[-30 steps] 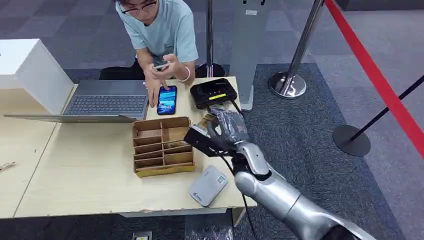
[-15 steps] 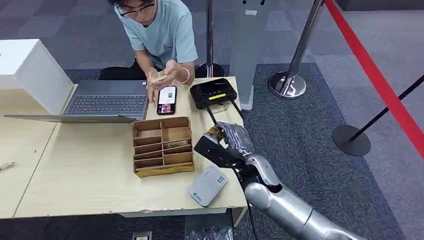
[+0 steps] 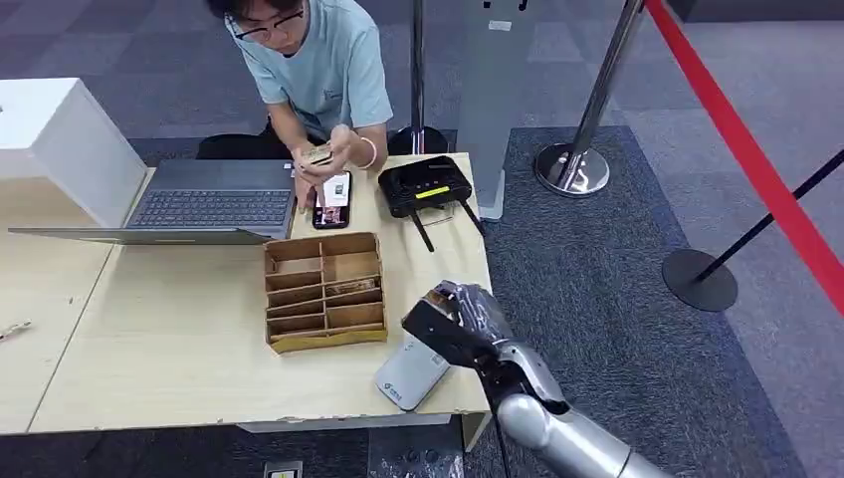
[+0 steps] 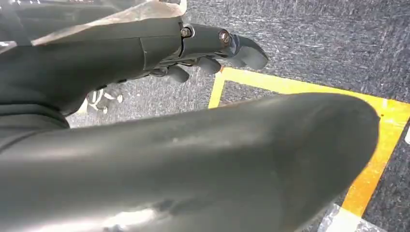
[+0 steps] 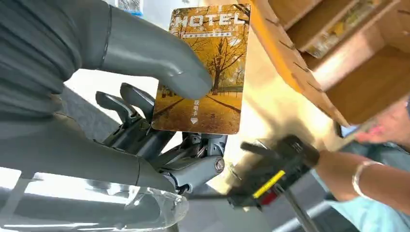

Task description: Pass the card to the sensor for recognition and then transmit it.

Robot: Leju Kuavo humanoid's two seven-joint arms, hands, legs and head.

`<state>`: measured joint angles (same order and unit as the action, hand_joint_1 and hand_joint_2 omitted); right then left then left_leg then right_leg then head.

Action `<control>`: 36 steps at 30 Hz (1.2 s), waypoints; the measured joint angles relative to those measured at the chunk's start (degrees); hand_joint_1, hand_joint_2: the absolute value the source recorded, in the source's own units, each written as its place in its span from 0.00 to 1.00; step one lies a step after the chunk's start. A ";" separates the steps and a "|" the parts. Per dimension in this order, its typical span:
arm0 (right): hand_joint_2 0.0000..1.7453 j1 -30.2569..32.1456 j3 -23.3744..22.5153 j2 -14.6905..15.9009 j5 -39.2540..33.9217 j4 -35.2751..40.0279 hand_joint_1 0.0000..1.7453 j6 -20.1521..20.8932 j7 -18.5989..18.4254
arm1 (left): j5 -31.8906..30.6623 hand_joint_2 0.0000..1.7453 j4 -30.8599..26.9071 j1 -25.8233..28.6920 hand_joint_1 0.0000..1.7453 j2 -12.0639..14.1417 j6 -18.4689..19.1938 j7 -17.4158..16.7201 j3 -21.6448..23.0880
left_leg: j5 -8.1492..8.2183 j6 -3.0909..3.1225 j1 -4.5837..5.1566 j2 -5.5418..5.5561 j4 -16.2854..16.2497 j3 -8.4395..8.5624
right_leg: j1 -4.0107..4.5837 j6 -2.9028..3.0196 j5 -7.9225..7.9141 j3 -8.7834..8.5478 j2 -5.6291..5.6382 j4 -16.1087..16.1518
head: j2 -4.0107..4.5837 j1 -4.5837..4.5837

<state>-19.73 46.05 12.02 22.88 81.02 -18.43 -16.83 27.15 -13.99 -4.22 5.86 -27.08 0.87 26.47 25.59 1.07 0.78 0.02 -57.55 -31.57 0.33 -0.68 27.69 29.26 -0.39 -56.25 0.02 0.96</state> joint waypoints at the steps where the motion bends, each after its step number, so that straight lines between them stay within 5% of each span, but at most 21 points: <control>1: 1.00 0.39 -0.04 0.04 -0.28 -0.24 1.00 -0.20 0.24 | 0.06 0.00 0.00 -0.01 0.00 0.00 0.00 -0.02 0.06 | 0.00 0.00 0.00 0.00 0.00 0.00 | 0.00 0.00 0.00 0.00 0.00 0.00 | 0.00 0.02; 36: 1.00 1.38 -0.39 -3.65 -4.55 -16.89 1.00 -3.02 5.27 | 1.86 0.00 0.00 -0.10 0.00 -0.50 -0.39 0.39 3.06 | -0.04 -0.05 0.00 -0.02 0.01 0.16 | 0.00 0.04 -0.03 -0.13 0.00 0.00 | 0.00 0.02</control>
<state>-18.35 45.66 8.37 18.34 64.13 -21.44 -11.56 29.00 -13.99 -4.32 5.35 -27.48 1.27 29.53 25.55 1.02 0.77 0.00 -57.54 -31.40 0.34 -0.64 27.66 29.14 -0.39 -56.25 0.02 0.98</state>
